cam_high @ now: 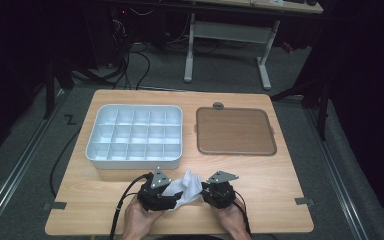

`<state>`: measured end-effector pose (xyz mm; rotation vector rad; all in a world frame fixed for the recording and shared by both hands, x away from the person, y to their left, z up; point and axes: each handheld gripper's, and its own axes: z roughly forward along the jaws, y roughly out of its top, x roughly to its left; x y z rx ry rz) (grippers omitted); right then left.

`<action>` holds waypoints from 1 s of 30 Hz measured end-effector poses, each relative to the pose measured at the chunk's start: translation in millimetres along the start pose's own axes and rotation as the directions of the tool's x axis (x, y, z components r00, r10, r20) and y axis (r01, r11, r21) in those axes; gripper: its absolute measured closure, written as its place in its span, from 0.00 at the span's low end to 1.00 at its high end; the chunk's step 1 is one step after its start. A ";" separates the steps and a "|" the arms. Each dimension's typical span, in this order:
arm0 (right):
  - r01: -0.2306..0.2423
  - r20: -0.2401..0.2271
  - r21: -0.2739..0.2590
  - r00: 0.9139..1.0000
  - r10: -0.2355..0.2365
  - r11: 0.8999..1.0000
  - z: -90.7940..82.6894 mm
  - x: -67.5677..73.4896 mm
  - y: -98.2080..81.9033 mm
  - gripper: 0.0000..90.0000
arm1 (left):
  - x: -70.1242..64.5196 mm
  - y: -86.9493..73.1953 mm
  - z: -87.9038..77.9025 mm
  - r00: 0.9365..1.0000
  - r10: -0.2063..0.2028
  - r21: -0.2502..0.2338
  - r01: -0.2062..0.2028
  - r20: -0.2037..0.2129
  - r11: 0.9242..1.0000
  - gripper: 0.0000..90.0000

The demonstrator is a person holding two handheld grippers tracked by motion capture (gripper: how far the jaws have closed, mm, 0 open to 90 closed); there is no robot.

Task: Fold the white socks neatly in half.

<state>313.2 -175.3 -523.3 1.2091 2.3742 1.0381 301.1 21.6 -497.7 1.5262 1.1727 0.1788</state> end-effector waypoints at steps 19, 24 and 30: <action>0.020 0.017 -0.037 1.000 -0.019 0.999 -44.6 -2.8 1.1 0.75 | 16.5 -20.3 -12.8 0.995 -0.049 0.004 0.050 -0.090 0.999 0.40; 0.051 -0.013 -0.065 0.999 -0.052 0.997 -43.5 9.1 12.9 0.76 | 18.4 -23.5 -9.8 0.995 -0.051 0.023 0.053 -0.090 0.998 0.40; 0.060 -0.007 -0.056 0.998 -0.061 0.997 -26.9 13.0 21.7 0.79 | 20.1 -26.3 -6.1 0.994 -0.054 0.033 0.057 -0.094 0.998 0.40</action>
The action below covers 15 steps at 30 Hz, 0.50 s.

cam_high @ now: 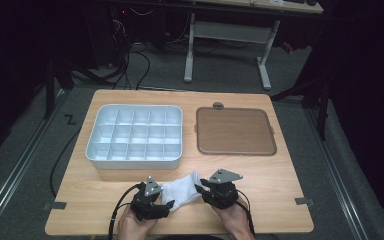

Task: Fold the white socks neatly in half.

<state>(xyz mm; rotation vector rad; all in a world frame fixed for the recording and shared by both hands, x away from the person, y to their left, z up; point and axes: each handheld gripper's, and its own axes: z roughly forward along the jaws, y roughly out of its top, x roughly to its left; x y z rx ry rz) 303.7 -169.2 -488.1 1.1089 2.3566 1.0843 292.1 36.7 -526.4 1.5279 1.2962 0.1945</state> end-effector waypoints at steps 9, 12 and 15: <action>-0.054 0.018 0.039 0.998 0.053 0.998 5.1 -11.7 -18.4 0.94 | 4.2 1.3 6.8 1.000 0.005 0.006 -0.005 -0.020 1.000 0.46; -0.062 0.023 0.041 0.998 0.061 0.997 5.8 -13.3 -21.9 0.94 | 5.9 3.3 10.1 1.000 -0.001 0.011 0.001 -0.024 1.000 0.48; -0.067 0.021 0.041 0.998 0.066 0.997 7.7 -13.7 -22.7 0.94 | 7.0 4.7 10.8 1.000 0.004 0.010 -0.004 -0.031 1.000 0.49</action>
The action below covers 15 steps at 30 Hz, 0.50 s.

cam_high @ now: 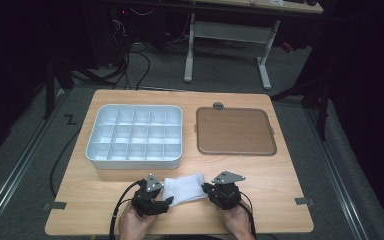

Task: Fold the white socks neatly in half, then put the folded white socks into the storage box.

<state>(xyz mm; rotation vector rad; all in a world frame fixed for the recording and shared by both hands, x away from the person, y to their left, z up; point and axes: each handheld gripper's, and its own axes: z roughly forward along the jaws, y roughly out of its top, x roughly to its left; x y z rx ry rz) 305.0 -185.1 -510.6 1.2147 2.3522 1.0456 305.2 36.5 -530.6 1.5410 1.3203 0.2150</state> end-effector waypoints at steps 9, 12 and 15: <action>0.013 0.003 0.006 1.000 -0.013 1.000 5.5 1.8 -0.5 0.94 | 7.1 5.5 3.9 1.000 -0.021 -0.008 0.021 -0.019 1.000 0.49; 0.014 0.002 -0.004 1.000 -0.014 1.000 6.4 1.4 -1.3 0.93 | 10.0 7.7 5.6 0.999 -0.029 -0.011 0.028 -0.021 1.000 0.48; 0.006 -0.003 -0.003 1.000 -0.006 1.000 6.7 2.1 -0.5 0.92 | 12.3 9.1 5.5 0.999 -0.034 -0.014 0.033 -0.024 0.999 0.48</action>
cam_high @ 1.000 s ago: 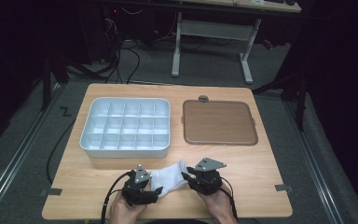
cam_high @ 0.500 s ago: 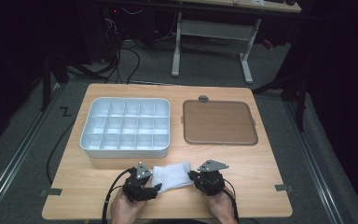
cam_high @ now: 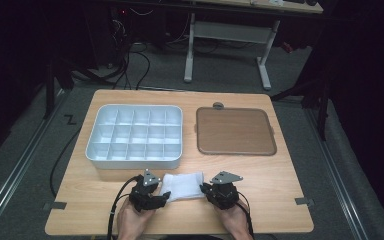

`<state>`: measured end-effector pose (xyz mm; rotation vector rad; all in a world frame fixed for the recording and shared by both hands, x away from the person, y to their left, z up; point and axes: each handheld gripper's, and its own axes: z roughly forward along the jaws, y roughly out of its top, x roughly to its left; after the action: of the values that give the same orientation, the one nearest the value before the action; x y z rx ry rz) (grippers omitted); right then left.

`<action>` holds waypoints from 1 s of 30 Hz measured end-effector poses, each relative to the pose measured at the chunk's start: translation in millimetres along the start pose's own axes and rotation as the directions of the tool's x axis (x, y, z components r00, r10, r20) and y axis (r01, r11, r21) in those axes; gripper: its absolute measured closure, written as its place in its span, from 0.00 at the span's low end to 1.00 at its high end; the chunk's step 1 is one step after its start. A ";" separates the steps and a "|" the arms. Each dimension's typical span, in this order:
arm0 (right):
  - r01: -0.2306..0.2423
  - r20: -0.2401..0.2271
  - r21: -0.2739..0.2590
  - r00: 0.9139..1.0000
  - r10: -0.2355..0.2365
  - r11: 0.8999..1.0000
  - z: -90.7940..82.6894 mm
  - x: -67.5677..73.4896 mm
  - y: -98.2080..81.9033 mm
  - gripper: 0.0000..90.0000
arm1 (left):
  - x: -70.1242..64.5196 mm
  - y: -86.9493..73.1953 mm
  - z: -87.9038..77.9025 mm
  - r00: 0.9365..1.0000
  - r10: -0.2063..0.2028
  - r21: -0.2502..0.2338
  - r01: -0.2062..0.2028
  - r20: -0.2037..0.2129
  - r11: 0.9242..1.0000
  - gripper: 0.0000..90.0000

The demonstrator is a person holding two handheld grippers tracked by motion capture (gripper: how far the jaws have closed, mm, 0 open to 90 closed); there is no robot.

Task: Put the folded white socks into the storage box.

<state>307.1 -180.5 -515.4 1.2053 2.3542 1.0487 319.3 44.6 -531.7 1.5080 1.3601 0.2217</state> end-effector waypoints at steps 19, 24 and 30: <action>0.051 -0.030 -0.089 0.998 -0.054 0.995 -7.9 22.2 19.7 0.88 | 7.1 29.9 -4.1 0.998 -0.054 -0.035 0.055 0.016 0.998 0.44; 0.063 -0.055 -0.072 0.996 -0.067 0.995 4.5 27.1 22.5 0.92 | 7.3 34.2 4.8 0.997 -0.074 -0.020 0.074 0.016 0.997 0.44; 0.058 -0.082 -0.051 0.995 -0.062 0.997 19.0 30.3 22.8 0.93 | 5.1 37.5 15.0 0.996 -0.089 -0.027 0.090 0.019 0.996 0.45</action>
<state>312.4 -138.7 -510.2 1.0869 2.3964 1.1507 354.8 47.6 -512.1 1.4195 1.4015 0.1696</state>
